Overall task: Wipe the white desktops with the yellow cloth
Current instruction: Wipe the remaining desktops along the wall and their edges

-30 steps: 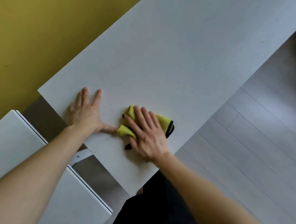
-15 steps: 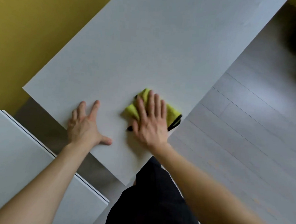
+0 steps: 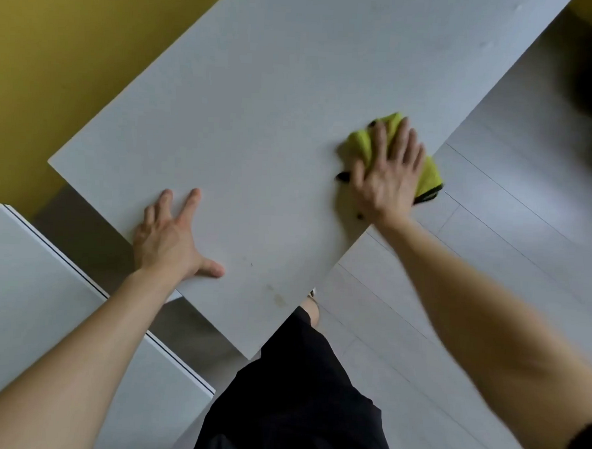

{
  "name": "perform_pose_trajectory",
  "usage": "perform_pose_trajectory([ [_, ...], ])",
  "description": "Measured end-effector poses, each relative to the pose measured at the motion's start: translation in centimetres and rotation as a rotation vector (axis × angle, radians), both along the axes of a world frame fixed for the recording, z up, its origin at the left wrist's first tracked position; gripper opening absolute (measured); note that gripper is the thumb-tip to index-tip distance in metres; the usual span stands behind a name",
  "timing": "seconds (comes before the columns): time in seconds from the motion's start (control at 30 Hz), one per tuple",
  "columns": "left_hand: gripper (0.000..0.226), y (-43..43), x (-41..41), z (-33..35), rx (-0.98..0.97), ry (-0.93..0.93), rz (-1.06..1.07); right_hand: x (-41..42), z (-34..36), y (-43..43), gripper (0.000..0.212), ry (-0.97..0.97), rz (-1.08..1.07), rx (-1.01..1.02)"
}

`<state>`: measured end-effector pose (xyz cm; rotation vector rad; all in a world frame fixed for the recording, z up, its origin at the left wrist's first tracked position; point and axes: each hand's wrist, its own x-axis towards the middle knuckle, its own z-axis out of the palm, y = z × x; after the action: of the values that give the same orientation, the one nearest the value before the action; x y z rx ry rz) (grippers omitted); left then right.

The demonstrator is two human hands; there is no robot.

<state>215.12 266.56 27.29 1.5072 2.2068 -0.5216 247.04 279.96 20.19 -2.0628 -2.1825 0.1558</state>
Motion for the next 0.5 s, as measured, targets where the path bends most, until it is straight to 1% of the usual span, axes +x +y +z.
perform_pose_trajectory([
  [0.03, 0.163, -0.1, 0.0, 0.0, 0.005, -0.003, 0.001, -2.2, 0.0, -3.5, 0.078, 0.014, 0.069, -0.026],
  [0.07, 0.162, -0.2, -0.1, 0.1, 0.01, -0.008, 0.002, -4.4, 0.0, -7.4, 0.081, 0.04, 0.217, -0.061],
  [0.13, 0.16, -0.5, -0.3, 0.4, 0.015, -0.038, 0.0, -7.4, 0.2, -14.0, 0.082, 0.07, 0.653, -0.156],
  [0.17, 0.158, -0.7, -0.4, 0.6, 0.011, -0.061, -0.012, -8.0, 0.2, -15.6, 0.08, 0.067, 0.858, -0.191],
  [0.2, 0.157, -0.9, -0.6, 0.7, 0.004, -0.089, -0.019, -8.2, 0.2, -16.0, 0.079, 0.067, 1.005, -0.207],
  [0.23, 0.157, -1.2, -0.9, 0.9, 0.002, -0.111, -0.022, -8.1, 0.1, -15.5, 0.077, 0.069, 1.09, -0.217],
  [0.3, 0.161, -2.1, -1.5, 1.1, 0.015, -0.126, -0.005, -8.0, 0.1, -12.9, 0.075, 0.039, 1.177, -0.223],
  [0.37, 0.167, -3.5, -1.8, 1.0, 0.075, -0.077, 0.104, -9.7, 0.1, -9.3, 0.073, 0.013, 1.207, -0.189],
  [0.43, 0.168, -4.8, -1.4, 1.0, 0.101, -0.046, 0.223, -14.4, -0.1, -5.1, 0.071, 0.034, 1.115, -0.155],
  [0.5, 0.162, -5.2, -1.2, 0.9, 0.086, -0.044, 0.252, -21.3, -0.1, -0.7, 0.071, 0.064, 0.988, -0.134],
])
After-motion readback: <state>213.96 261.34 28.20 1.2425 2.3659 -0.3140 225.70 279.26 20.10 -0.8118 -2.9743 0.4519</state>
